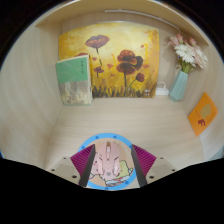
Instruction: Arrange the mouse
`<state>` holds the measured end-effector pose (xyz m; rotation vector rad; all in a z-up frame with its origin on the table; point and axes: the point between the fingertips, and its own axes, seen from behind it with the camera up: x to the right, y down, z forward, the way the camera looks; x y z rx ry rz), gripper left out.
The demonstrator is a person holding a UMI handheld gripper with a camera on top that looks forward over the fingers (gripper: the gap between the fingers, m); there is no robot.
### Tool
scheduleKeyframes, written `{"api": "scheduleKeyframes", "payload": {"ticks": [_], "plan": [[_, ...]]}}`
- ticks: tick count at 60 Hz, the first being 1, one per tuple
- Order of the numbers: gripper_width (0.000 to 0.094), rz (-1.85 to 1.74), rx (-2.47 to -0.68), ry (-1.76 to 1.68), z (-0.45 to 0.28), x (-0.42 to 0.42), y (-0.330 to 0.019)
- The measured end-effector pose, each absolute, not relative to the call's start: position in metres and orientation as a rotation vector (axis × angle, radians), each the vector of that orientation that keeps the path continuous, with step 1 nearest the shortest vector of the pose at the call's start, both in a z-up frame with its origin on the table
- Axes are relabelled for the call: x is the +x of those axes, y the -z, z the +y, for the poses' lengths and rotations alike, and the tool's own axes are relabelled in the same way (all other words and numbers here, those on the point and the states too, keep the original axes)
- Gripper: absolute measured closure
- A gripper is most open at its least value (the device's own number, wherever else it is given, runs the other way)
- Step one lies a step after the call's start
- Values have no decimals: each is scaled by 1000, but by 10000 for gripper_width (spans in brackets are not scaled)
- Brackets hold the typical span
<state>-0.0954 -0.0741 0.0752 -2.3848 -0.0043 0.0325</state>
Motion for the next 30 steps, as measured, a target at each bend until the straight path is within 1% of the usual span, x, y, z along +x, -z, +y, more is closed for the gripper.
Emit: {"api": "scheduleKeyframes", "payload": {"ticks": [7,14,22,30], "plan": [[232,10,-2318,-60,-78,-87,-131],[233,-11,-2277,-45,-94,-71,-168],[233,-39,-2252,-37,-118,-53,-191],[235,-58,-2247,-37,-144,-37,-195]]}}
